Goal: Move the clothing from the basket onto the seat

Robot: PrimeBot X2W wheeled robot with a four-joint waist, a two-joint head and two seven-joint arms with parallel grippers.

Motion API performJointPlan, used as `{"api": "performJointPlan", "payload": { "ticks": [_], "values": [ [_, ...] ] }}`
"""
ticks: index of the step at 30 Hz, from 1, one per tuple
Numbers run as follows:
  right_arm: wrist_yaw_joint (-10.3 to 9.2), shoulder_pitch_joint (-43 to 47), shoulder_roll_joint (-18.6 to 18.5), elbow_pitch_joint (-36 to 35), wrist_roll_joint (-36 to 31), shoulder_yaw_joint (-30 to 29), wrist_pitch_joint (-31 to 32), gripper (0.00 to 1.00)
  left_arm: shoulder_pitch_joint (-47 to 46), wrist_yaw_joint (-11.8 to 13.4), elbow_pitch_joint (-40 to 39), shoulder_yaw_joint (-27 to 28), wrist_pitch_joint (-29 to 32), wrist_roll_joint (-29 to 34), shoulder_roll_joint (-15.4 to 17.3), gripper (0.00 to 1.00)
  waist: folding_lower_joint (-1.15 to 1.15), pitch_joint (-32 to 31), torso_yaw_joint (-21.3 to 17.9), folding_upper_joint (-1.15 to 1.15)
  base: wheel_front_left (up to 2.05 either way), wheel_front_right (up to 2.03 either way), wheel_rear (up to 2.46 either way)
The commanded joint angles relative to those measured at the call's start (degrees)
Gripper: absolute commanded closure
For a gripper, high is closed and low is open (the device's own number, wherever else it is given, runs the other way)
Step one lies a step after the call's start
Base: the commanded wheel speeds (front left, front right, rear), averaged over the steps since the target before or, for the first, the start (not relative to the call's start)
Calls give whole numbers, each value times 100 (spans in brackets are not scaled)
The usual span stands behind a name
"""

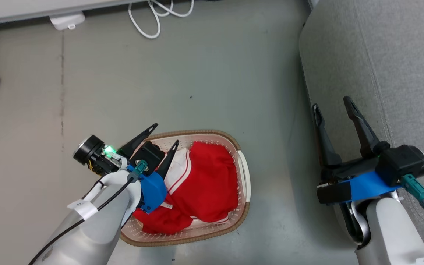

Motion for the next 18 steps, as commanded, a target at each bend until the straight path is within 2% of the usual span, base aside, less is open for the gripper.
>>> {"api": "performJointPlan", "payload": {
  "ticks": [1, 11, 18],
  "values": [
    [13, -240, -20, -77, 21, 73, -22, 0, -339, 0, 345, -501, -18, -88, 100, 0, -1, 625, -241, 0, 0, 0, 0],
    [12, -645, -18, -320, -9, 142, -22, 0, -992, 0, 1476, -2270, 97, -469, 255, 0, -1, 1456, -517, 0, 0, 0, 0],
    [12, -816, -17, -467, 72, 201, -22, 0, -1439, 0, 1957, -3107, 631, -815, 322, 0, -1, 1975, -664, 0, 0, 0, 0]
  ]
}}
